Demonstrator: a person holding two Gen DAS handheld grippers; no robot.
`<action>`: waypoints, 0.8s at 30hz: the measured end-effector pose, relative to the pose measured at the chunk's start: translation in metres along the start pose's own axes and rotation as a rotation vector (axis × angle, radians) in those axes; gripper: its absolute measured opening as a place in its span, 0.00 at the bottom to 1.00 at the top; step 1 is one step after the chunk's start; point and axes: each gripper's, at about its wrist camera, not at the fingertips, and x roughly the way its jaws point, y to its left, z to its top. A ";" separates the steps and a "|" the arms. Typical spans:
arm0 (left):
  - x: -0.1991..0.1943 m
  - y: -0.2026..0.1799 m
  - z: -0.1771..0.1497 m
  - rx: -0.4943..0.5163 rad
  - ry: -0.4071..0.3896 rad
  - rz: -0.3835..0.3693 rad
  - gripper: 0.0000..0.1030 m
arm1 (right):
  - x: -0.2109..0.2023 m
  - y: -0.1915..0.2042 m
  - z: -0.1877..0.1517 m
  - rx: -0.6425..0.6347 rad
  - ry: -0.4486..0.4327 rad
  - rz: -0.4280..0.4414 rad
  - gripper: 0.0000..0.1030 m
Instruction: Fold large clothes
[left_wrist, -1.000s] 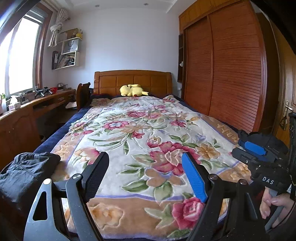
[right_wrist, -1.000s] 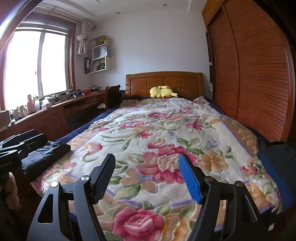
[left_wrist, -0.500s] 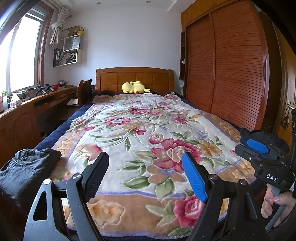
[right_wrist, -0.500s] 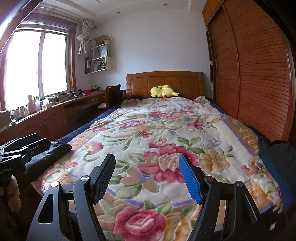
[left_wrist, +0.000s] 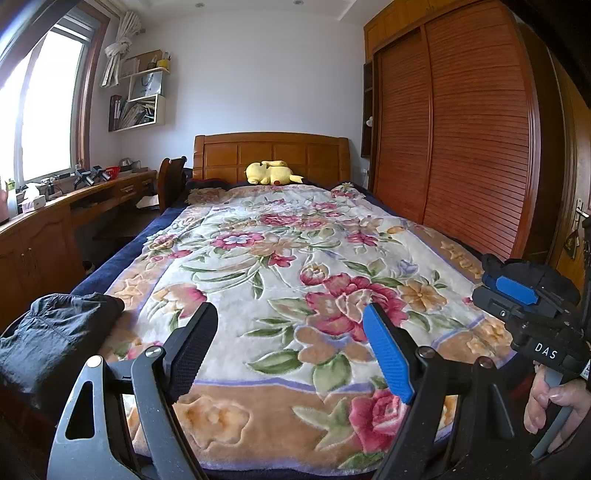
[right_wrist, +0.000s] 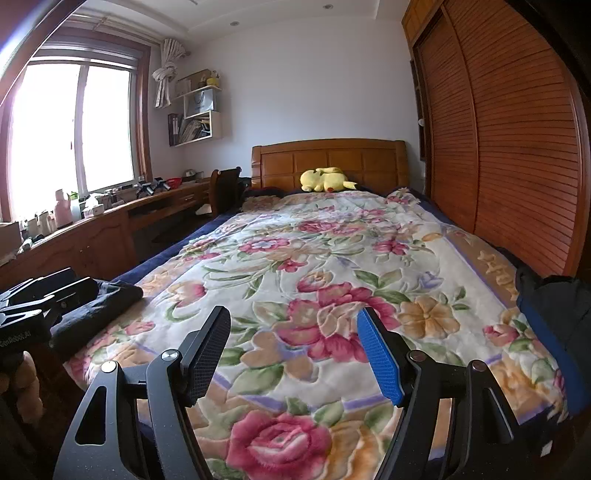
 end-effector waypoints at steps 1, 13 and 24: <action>0.000 0.001 -0.001 0.001 -0.001 0.002 0.79 | 0.000 0.000 0.000 0.000 0.000 -0.001 0.71; 0.001 0.004 -0.006 -0.006 0.006 0.009 0.79 | 0.004 0.000 -0.001 0.010 0.015 0.001 0.71; 0.002 0.003 -0.005 -0.005 0.009 0.013 0.79 | 0.005 0.000 0.000 0.022 0.017 0.003 0.71</action>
